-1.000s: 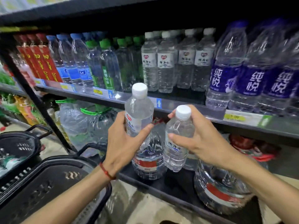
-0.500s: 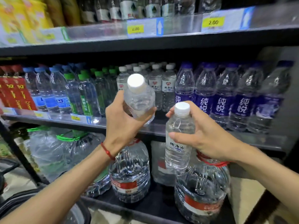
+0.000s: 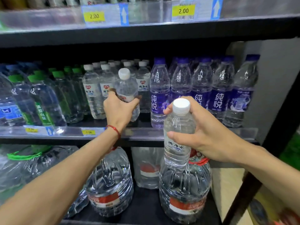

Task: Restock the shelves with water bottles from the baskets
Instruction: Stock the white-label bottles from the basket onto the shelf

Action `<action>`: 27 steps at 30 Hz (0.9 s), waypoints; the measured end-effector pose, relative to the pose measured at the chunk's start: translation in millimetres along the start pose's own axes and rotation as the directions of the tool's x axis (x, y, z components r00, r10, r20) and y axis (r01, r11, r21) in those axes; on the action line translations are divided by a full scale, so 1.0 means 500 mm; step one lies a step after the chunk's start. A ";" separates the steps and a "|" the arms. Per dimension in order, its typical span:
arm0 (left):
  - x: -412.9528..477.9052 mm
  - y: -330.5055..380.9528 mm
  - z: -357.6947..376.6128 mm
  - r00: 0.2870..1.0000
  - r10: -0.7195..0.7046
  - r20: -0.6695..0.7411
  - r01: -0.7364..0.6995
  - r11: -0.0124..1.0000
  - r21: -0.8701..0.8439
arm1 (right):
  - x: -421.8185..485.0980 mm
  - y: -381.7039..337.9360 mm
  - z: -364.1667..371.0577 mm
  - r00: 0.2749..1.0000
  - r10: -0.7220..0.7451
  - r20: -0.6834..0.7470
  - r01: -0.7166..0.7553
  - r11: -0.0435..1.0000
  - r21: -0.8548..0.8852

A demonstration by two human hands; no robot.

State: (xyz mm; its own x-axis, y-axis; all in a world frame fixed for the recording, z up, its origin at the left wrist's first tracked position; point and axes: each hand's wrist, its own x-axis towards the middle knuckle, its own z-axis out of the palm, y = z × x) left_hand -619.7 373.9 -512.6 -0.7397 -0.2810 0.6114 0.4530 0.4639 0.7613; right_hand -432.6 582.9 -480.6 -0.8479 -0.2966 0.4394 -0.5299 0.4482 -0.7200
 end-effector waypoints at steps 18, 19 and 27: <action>0.022 -0.014 0.051 0.976 -0.206 0.073 0.169 0.923 0.345 | -0.005 -0.011 0.021 0.998 0.037 0.043 -0.037 0.999 -0.003; 0.022 -0.016 0.053 0.976 -0.212 0.052 0.186 0.931 0.313 | -0.006 -0.011 0.022 0.998 0.039 0.047 -0.039 0.999 -0.007; 0.036 -0.023 0.072 0.989 -0.147 0.000 0.144 0.968 0.203 | -0.009 0.002 0.021 0.996 0.067 0.055 -0.065 0.997 -0.038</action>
State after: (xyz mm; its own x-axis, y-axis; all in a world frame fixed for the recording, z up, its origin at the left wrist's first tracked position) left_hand -655.9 393.7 -518.0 -0.7985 -0.3461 0.4926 0.2310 0.5795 0.7816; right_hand -429.0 575.8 -489.3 -0.8792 -0.3121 0.3600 -0.4741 0.4978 -0.7262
